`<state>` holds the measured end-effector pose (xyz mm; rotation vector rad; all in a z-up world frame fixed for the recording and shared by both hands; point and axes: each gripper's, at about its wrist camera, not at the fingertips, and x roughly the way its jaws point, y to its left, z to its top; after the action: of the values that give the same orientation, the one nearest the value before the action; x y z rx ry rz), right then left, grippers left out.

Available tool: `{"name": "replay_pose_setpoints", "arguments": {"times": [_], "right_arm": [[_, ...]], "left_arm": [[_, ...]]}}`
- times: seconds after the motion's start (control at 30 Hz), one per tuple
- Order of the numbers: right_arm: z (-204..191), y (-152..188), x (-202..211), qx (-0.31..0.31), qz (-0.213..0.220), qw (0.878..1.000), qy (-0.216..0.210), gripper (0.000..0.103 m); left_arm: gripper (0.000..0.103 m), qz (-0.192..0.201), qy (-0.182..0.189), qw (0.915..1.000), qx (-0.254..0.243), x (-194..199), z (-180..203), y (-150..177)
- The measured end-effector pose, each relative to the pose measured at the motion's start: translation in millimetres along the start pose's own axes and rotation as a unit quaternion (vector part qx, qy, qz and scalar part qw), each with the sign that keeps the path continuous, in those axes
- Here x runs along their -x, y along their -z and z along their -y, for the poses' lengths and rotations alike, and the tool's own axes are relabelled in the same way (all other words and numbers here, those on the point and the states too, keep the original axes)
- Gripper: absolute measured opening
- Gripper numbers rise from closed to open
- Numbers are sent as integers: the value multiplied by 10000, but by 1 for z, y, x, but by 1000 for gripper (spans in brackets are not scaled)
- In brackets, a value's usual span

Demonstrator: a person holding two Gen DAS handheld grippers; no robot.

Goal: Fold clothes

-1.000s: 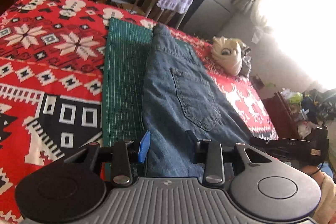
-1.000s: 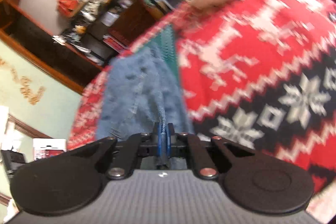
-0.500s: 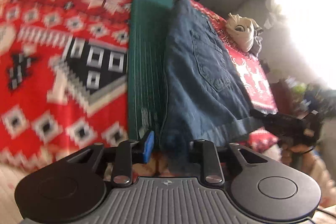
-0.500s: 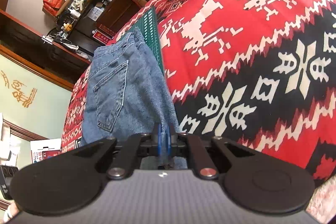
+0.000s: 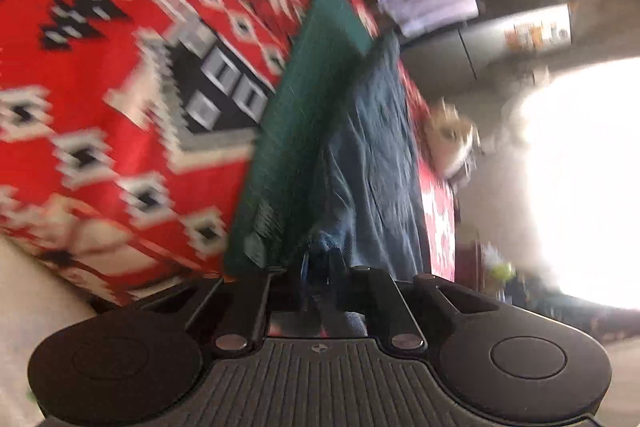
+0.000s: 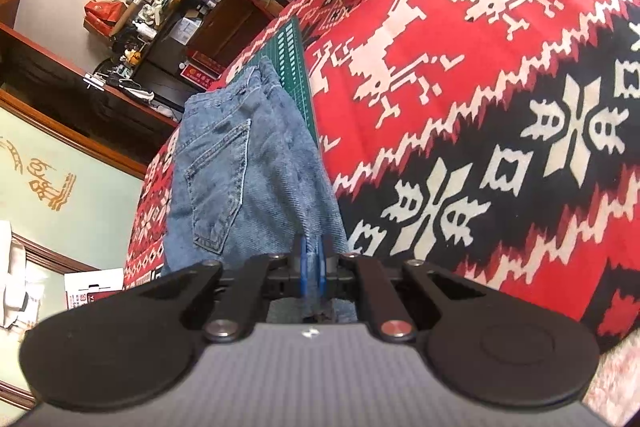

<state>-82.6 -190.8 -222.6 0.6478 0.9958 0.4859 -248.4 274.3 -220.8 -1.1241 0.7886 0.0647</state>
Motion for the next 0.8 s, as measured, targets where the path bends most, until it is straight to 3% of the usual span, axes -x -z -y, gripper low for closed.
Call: {"name": "replay_pose_setpoints", "arguments": {"times": [0.07,0.43,0.5,0.57,0.63,0.73,0.8], "right_arm": [[0,1,2,12,9,10000,32,6],[1,0,1,73,-43,9999,74,6],[0,0,1,84,-57,9999,48,6],[0,0,1,74,-69,9999,32,9],[0,-1,0,71,-67,10000,16,10],[-2,-1,1,140,-57,9999,29,12],[-4,-1,2,184,-51,9998,34,12]], "left_arm": [[8,19,-153,9999,69,1,-8,0],[9,108,-154,9996,226,13,-21,5],[12,69,-141,9996,245,12,-23,5],[24,7,-131,9996,268,9,-22,5],[28,-62,-39,9998,195,6,-18,7],[28,-141,-116,9998,0,3,-11,10],[28,-58,-373,9993,-31,5,-14,9]]}}
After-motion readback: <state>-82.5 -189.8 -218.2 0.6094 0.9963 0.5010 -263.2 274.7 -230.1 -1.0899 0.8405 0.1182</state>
